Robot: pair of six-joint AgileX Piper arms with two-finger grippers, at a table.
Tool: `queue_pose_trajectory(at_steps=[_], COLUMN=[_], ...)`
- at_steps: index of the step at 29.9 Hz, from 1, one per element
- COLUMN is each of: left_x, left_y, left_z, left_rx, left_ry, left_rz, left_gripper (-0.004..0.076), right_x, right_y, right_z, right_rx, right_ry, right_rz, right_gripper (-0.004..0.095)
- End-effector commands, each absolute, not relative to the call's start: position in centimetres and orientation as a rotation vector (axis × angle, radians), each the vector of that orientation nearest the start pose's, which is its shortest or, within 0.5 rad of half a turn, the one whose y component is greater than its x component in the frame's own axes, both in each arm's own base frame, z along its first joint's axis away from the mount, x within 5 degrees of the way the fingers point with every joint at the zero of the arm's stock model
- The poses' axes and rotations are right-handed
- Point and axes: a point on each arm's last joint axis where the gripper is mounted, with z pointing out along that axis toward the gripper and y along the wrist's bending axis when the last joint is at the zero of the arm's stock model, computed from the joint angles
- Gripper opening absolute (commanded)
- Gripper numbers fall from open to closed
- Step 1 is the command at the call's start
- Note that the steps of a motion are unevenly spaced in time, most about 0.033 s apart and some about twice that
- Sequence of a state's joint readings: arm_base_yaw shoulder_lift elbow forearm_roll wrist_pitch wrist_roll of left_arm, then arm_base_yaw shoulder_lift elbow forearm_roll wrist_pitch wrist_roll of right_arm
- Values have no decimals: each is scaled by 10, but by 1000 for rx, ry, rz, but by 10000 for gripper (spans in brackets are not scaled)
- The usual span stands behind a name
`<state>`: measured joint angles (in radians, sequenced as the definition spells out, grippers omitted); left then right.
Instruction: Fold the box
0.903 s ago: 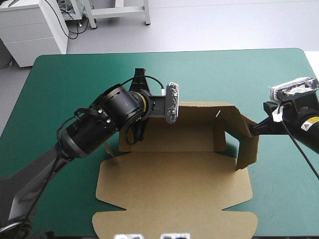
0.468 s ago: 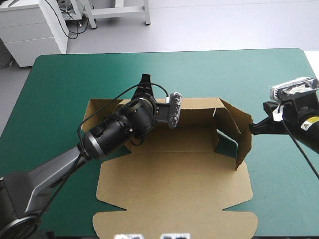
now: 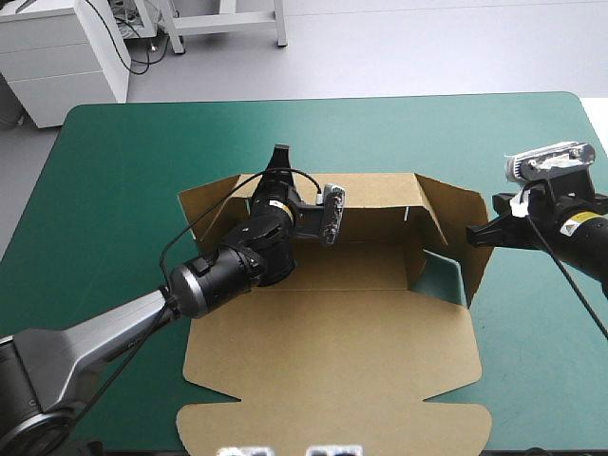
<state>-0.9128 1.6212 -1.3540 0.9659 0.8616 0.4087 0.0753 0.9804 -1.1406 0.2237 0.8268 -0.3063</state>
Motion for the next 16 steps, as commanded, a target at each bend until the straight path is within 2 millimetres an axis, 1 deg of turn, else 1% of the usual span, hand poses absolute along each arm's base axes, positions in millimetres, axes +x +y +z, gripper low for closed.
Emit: queue_pose_trajectory(at_steps=[1, 4, 6, 11, 13, 16], left_x=[261, 262, 262, 262, 262, 262], left_y=[-241, -241, -242, -241, -240, -240], left_z=[341, 338, 337, 335, 335, 335], left_rx=[1709, 1707, 1711, 1711, 1702, 1678], left_ry=[1428, 1425, 1417, 1430, 1450, 1472], left_rz=[849, 839, 832, 828, 832, 818], left_gripper=[-8, -8, -8, -8, -8, -8], right_x=[199, 214, 224, 256, 270, 296], right_y=[28, 29, 30, 33, 34, 37], right_z=[422, 420, 424, 446, 453, 460], right_rx=[-295, -278, -271, -257, -261, -253], right_ry=[2031, 2052, 2055, 2047, 2070, 2123], right_rz=[133, 148, 151, 167, 179, 204], right_gripper=[-19, -19, -19, -19, -19, -19])
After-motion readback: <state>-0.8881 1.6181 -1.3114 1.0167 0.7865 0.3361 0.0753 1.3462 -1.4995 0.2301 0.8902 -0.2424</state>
